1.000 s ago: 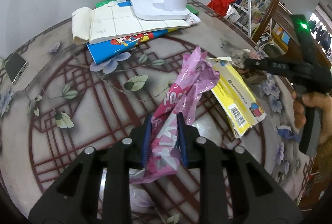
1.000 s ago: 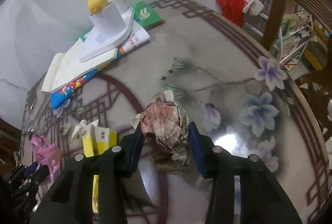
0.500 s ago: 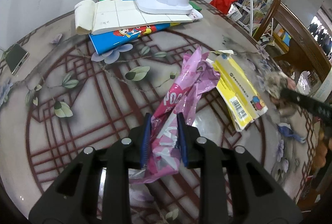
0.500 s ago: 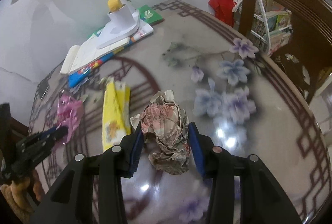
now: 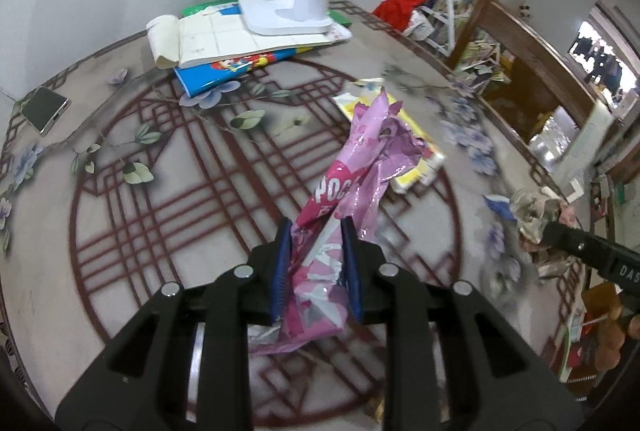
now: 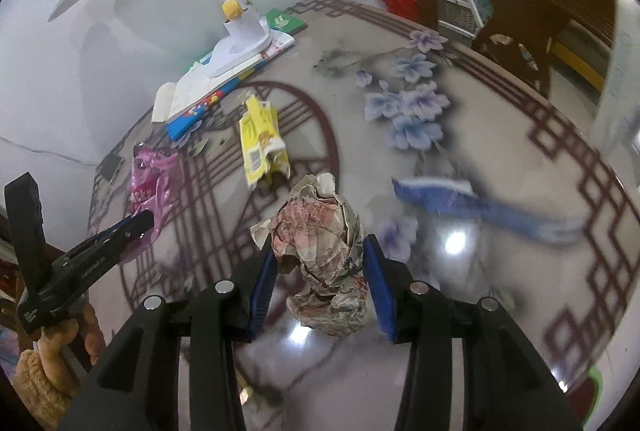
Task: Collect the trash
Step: 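Lift the pink bag with the left tool and hold the crumpled paper in the right tool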
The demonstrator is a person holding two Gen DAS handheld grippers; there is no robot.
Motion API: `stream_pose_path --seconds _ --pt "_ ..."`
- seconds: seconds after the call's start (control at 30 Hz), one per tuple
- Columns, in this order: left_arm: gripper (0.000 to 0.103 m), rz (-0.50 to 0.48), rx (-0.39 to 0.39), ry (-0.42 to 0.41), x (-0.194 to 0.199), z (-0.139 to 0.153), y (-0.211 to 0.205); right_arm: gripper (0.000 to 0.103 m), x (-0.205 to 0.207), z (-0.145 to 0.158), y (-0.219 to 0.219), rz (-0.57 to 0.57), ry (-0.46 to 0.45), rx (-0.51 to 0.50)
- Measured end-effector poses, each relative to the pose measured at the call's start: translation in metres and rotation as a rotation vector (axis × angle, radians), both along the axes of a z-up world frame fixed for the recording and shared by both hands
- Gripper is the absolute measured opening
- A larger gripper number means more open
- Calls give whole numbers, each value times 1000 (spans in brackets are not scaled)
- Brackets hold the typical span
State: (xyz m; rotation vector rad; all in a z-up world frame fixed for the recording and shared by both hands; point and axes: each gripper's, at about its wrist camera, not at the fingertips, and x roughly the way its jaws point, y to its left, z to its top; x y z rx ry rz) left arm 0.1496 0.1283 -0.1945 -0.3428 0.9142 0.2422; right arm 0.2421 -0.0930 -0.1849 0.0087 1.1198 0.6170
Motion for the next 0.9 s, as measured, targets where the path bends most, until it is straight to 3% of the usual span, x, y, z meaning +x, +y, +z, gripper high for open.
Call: stream_pose_path --seconds 0.37,0.67,0.9 --pt "24 -85 3 -35 -34 21 -39 42 -65 33 -39 -58 -45 18" --pt "24 -108 17 79 -55 -17 -49 42 -99 42 -64 -113 -49 29" --pt "24 -119 20 110 -66 -28 -54 42 -108 46 -79 -148 -51 41"
